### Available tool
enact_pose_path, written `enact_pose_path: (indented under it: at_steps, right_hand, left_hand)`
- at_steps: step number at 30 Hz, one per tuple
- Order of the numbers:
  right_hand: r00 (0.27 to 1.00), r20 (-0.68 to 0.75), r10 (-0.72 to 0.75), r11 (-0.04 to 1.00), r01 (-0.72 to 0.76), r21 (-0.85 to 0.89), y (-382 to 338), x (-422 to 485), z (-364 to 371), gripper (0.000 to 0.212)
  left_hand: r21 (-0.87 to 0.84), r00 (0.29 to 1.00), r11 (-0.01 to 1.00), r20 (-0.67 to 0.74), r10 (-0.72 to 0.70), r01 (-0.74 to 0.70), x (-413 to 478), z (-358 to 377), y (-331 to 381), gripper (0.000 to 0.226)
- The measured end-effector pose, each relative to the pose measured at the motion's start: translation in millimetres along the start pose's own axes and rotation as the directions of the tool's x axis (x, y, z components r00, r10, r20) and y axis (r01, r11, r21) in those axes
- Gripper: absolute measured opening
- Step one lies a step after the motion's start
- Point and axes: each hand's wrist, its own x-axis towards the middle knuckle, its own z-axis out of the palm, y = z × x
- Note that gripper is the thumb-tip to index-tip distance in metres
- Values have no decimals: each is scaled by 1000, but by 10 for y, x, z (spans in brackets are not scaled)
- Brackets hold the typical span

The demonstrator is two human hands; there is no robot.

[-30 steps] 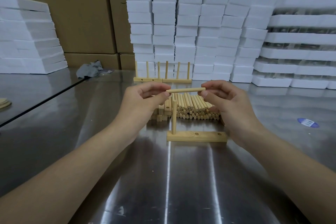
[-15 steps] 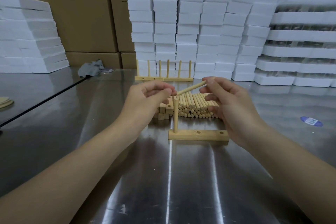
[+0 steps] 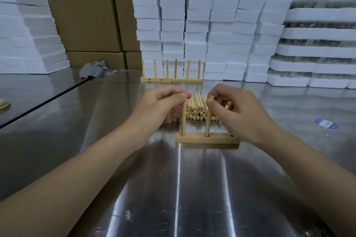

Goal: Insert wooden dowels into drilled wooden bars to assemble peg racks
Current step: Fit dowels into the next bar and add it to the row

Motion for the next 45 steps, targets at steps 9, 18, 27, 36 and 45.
enact_pose_path:
  at_steps: [9,18,27,36,45]
  right_hand:
    - [993,6,-119,988,120,-100,-35,-3,-30,13]
    - [989,90,-117,987,126,-102,-118,-5,-60,14]
    - [959,140,247,859,-283,426,-133,-1,256,50]
    - [964,134,232,740,-264,619,-60,0,368,31]
    - [974,170,152,809,-222,544,28,64,476,36]
  left_hand:
    - [-5,997,999,67,-35,35,-31,36,64,28]
    - [11,994,999,94,-52,51,-56,61,73,41]
    - [-34,992,997,112,-60,64,-70,138,23,53]
    - [-103,988,993,146,-47,63,-91,252,-63,45]
    - [-250,976,954,177,-124,167,-99,350,7,35]
